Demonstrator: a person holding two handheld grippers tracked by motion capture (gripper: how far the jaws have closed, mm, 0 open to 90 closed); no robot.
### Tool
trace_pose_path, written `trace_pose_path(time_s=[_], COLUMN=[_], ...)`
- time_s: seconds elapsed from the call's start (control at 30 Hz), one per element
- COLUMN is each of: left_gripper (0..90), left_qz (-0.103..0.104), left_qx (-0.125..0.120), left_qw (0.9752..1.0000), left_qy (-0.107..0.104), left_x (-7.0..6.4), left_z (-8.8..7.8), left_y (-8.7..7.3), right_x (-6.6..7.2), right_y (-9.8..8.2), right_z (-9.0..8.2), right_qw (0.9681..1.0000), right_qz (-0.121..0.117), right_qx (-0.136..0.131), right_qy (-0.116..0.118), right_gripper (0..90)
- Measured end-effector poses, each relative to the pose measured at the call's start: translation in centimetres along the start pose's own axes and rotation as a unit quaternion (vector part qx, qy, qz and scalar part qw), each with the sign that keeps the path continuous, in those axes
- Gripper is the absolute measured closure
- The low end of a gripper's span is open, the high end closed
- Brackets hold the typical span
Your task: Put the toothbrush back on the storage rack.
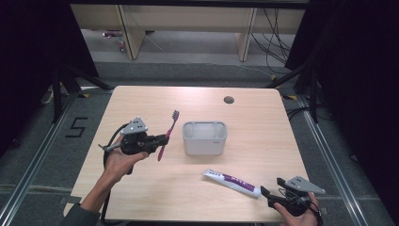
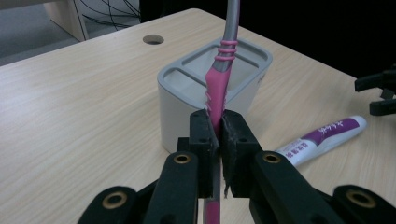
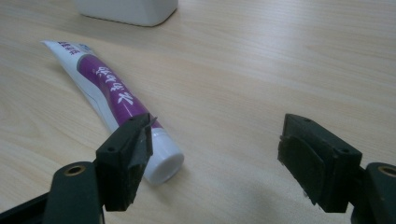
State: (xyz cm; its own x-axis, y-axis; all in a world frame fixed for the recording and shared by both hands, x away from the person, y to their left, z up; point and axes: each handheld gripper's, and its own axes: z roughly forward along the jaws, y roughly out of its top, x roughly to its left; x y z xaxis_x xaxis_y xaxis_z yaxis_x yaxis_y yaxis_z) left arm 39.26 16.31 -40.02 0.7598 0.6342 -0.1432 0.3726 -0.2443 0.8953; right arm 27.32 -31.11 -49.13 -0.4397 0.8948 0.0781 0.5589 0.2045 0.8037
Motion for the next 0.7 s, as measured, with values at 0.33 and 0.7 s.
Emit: trace_pose_path(time_s=[0.33,0.7], left_gripper=[83.0,83.0], left_qz=[-0.002,-0.011], left_qx=[-0.037,-0.072], left_qw=[0.9993,0.9974], left_qy=[0.003,0.005], left_x=[-0.5,-0.7], left_z=[0.9,2.8], left_y=[2.3,4.3], right_x=[-0.1,0.0], right_y=[0.0,0.0], right_z=[0.0,0.0], right_qw=[1.0,1.0], right_qz=[0.0,0.002], right_qx=[-0.001,0.0], right_qy=[0.001,0.002], right_gripper=[26.3,26.3])
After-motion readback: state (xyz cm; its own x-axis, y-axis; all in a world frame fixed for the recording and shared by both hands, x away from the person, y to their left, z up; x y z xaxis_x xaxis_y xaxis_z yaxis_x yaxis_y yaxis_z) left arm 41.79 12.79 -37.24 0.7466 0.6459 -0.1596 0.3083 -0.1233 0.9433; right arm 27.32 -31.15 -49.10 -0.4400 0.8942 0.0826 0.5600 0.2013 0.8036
